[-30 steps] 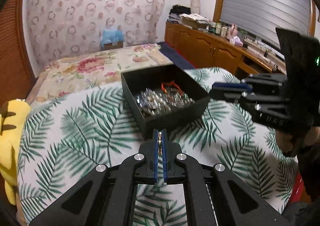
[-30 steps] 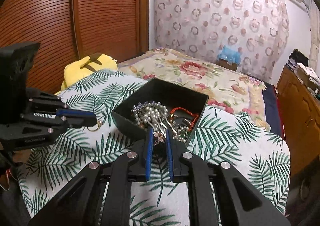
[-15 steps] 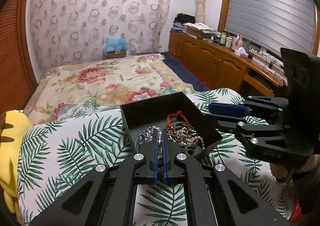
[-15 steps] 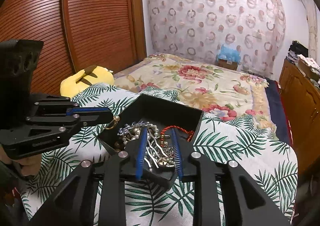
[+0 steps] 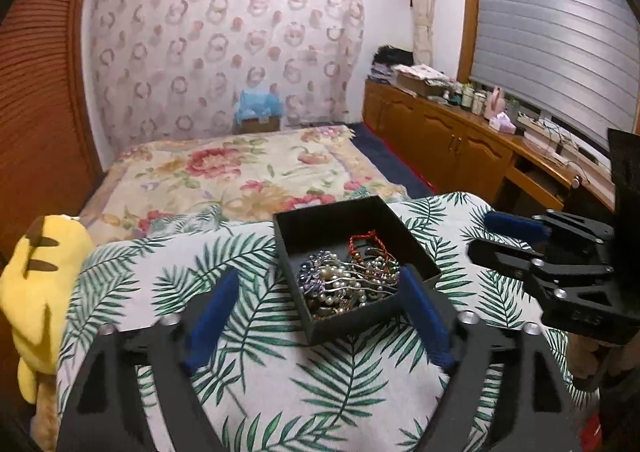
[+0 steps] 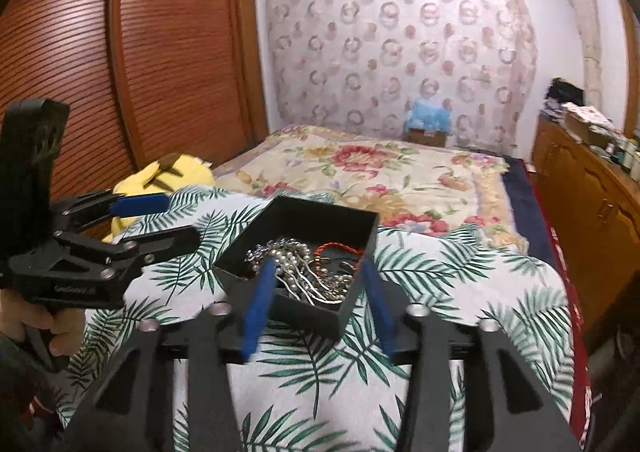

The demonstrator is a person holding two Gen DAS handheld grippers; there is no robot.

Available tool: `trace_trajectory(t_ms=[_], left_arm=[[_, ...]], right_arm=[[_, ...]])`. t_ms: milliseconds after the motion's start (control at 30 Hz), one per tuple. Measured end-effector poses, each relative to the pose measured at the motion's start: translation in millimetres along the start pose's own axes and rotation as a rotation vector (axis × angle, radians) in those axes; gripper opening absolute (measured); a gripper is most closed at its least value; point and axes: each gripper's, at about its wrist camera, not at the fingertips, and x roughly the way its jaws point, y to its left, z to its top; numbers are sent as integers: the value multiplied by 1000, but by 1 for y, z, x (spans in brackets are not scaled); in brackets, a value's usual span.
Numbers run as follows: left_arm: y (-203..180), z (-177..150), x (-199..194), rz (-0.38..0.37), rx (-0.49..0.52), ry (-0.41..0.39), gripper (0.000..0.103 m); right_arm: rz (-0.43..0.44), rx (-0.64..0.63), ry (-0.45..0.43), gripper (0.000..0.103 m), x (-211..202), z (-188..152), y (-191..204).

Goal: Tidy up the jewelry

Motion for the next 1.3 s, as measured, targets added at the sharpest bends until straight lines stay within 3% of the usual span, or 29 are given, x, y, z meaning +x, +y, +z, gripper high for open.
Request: trace_trajectory(t_ms=[67, 167, 333, 700, 1300], left_arm=[[-1, -4, -9, 36, -3, -8, 94], [-4, -8, -20, 74, 2, -12, 95], [-6, -18, -40, 131, -14, -9, 95], [-11, -34, -67, 156, -23, -34, 95], [-10, -36, -70, 155, -27, -40, 95]], right_arm=[[-30, 19, -15, 65, -12, -4, 2], [-67, 43, -38, 82, -28, -12, 5], [-107, 79, -83, 99, -52, -20, 9], [-146, 111, -127, 100, -78, -33, 17], [-150, 119, -133, 100, -79, -36, 16]])
